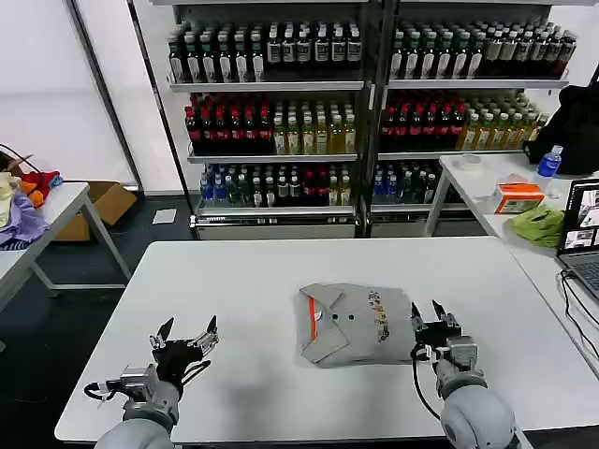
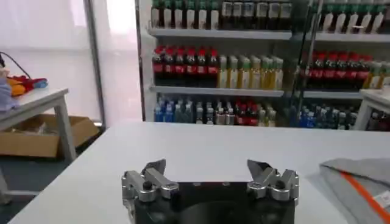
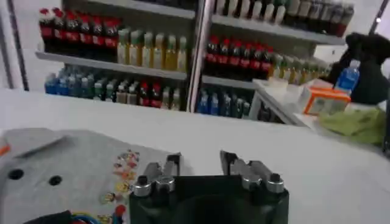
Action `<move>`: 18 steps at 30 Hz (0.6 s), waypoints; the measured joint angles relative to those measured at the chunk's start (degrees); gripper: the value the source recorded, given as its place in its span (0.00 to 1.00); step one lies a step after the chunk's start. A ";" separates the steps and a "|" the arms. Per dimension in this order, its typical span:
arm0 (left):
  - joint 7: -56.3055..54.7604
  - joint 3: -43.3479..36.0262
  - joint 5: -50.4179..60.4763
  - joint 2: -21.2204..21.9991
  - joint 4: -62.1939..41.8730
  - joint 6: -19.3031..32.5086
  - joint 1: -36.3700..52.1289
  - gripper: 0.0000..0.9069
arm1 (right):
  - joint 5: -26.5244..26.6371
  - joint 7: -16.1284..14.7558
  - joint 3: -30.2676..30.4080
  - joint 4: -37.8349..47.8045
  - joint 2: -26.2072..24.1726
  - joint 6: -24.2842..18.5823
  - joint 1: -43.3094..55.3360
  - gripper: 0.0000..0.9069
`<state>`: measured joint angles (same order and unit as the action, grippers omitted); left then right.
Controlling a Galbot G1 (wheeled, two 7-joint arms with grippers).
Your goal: Fold and organize the clothes.
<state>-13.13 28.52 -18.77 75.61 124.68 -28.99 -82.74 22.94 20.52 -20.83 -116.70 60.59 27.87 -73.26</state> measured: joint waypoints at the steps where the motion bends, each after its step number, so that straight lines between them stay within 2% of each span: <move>1: 0.06 -0.01 0.00 0.10 0.00 -0.01 0.09 1.00 | -0.31 -0.11 0.07 -0.63 -0.30 -0.01 -0.62 1.00; 5: 0.16 0.06 -0.11 0.44 -0.09 0.49 0.12 1.00 | -1.16 -0.12 0.16 -2.05 -1.02 -0.38 -2.07 1.00; 9: 0.02 0.54 0.18 1.10 -0.26 3.00 -0.23 1.00 | -3.79 0.51 -1.29 -2.33 -0.72 -2.63 -2.43 1.00; 18: 1.90 0.94 0.53 1.94 -0.41 11.17 -0.05 1.00 | -6.00 -0.48 -10.34 -3.37 -0.53 -7.07 -5.58 1.00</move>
<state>-11.23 29.46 -18.24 77.55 124.28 -17.82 -82.79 16.94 20.04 -31.17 -120.07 60.06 20.80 -78.84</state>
